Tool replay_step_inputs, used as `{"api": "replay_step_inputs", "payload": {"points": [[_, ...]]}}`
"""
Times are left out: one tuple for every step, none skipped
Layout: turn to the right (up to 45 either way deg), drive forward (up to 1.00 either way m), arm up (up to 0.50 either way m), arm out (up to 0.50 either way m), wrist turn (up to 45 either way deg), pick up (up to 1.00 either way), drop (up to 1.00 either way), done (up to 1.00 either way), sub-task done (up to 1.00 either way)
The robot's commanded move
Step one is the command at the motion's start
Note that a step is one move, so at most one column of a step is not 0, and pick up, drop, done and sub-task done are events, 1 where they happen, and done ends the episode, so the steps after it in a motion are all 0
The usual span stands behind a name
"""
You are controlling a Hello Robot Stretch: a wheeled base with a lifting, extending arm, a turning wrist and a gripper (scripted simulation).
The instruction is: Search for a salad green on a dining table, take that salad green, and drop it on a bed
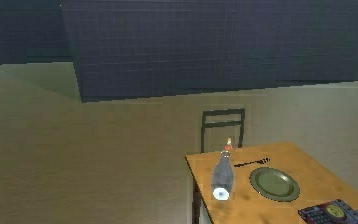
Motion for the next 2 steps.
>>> {"api": "replay_step_inputs", "payload": {"points": [[0.0,0.0,0.0,0.0,45.0,0.0,0.0,0.0,0.0],[0.0,0.0,0.0,0.0,45.0,0.0,0.0,0.0,0.0]]}}
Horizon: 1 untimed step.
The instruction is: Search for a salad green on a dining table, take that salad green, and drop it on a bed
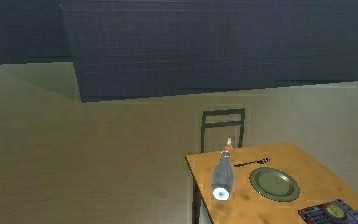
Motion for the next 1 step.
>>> {"api": "replay_step_inputs", "payload": {"points": [[0.0,0.0,0.0,0.0,45.0,0.0,0.0,0.0,0.0]]}}
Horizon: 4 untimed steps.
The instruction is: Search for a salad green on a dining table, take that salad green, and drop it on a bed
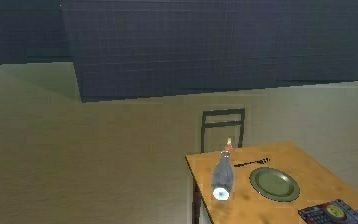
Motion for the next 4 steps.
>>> {"api": "replay_step_inputs", "payload": {"points": [[0.0,0.0,0.0,0.0,33.0,0.0,0.0,0.0,0.0],[0.0,0.0,-0.3,0.0,0.0,0.0,0.0,0.0,0.0],[0.0,0.0,0.0,0.0,0.0,1.0,0.0,0.0,0.0],[0.0,0.0,0.1,0.0,0.0,0.0,0.0,0.0,0.0]]}}
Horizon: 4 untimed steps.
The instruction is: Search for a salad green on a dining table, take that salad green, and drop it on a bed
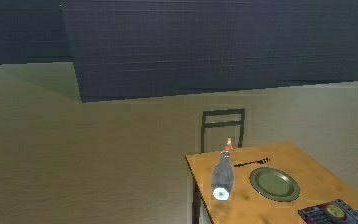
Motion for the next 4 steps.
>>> {"api": "replay_step_inputs", "payload": {"points": [[0.0,0.0,0.28,0.0,0.0,0.0,0.0,0.0,0.0],[0.0,0.0,0.0,0.0,-45.0,0.0,0.0,0.0,0.0],[0.0,0.0,0.0,0.0,-45.0,0.0,0.0,0.0,0.0],[0.0,0.0,0.0,0.0,-27.0,0.0,0.0,0.0,0.0]]}}
